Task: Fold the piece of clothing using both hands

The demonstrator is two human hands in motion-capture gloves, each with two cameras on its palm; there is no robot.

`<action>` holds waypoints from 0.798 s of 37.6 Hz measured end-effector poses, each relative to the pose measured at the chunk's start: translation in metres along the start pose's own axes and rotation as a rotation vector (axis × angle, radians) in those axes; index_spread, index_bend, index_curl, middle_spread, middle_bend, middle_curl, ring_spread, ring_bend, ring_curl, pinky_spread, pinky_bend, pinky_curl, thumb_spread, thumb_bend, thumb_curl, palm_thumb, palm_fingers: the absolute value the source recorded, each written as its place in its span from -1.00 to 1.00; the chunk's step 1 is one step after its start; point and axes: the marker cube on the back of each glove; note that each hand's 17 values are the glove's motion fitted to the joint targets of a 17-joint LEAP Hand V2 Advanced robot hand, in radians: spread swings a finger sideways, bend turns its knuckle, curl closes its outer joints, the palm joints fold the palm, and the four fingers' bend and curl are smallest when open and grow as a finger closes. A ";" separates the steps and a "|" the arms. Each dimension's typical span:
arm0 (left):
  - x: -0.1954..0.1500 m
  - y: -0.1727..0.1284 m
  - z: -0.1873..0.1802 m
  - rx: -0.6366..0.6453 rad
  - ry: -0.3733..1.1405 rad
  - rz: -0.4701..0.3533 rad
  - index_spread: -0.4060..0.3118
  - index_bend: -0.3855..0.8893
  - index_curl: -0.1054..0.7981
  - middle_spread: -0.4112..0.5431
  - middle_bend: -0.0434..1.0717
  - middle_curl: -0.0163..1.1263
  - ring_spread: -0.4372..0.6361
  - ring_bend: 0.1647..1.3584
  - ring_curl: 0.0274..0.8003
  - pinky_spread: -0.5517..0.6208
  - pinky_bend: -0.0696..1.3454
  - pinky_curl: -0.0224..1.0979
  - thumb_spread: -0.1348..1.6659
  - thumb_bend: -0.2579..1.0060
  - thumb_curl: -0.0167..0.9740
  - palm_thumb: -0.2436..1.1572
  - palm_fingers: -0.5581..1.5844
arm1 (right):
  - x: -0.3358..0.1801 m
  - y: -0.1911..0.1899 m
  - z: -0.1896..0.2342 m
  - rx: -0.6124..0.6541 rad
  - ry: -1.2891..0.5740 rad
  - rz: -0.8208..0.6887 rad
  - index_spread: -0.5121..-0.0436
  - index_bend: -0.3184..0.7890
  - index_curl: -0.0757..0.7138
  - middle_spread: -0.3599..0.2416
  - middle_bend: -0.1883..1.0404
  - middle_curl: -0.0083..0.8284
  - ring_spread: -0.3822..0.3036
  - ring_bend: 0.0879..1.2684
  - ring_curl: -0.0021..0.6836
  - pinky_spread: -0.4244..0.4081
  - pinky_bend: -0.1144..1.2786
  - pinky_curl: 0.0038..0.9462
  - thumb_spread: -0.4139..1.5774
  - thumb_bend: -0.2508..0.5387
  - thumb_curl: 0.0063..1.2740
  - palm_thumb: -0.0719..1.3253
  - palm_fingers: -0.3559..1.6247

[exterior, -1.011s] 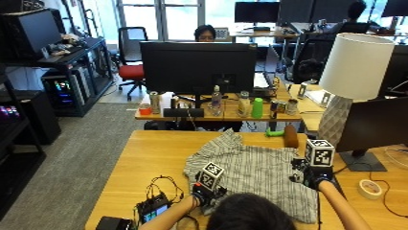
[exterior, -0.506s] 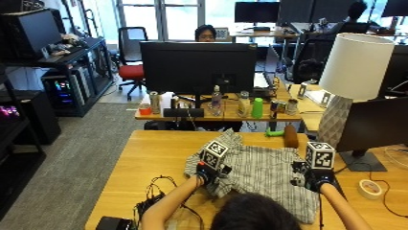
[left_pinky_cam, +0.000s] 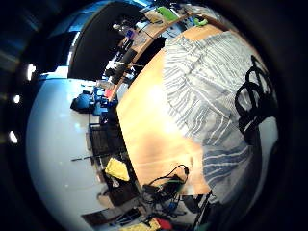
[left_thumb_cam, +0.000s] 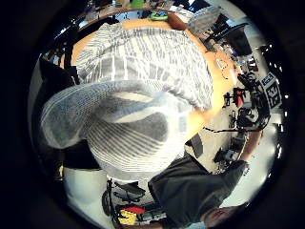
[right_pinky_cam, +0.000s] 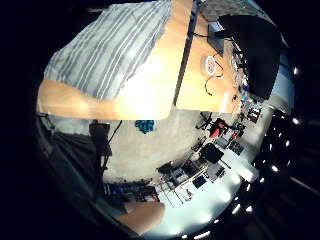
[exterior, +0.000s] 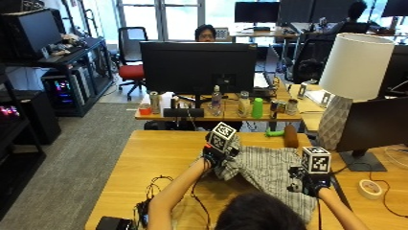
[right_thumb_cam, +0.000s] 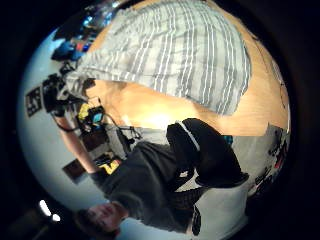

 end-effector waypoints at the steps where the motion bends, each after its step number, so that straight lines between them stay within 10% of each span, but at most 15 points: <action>1: 0.013 -0.011 -0.003 0.008 -0.001 0.009 -0.76 -0.04 0.36 -0.79 -0.17 -0.07 -0.86 -0.39 0.03 -0.80 -0.18 -0.28 -0.54 -0.63 0.48 0.69 0.71 | 0.022 0.001 0.002 -0.003 0.003 0.018 -0.27 -0.22 -0.22 0.25 -0.36 -0.17 0.44 -0.40 -0.08 0.56 -0.06 -0.26 0.60 -0.40 -0.62 -0.11 -0.44; 19: 0.025 -0.017 -0.009 0.009 -0.024 0.011 -0.78 -0.09 0.43 -0.80 -0.19 -0.04 -0.87 -0.42 0.08 -0.81 -0.20 -0.27 -0.56 -0.63 0.58 0.68 0.71 | 0.016 -0.049 0.122 -0.063 0.027 -0.007 -0.03 -0.28 -0.36 0.10 -0.13 -0.02 0.13 -0.18 0.05 0.43 -0.10 -0.28 0.54 -0.38 -0.58 -0.02 -0.23; 30: 0.022 -0.011 -0.005 0.001 -0.013 0.012 -0.78 -0.10 0.45 -0.81 -0.20 -0.03 -0.87 -0.43 0.11 -0.81 -0.20 -0.26 -0.57 -0.63 0.62 0.67 0.71 | 0.026 -0.064 0.136 0.194 0.093 0.095 0.20 -0.23 -0.33 -0.02 -0.14 0.01 -0.18 -0.08 0.11 0.01 0.01 -0.25 0.48 -0.18 -0.45 0.36 0.15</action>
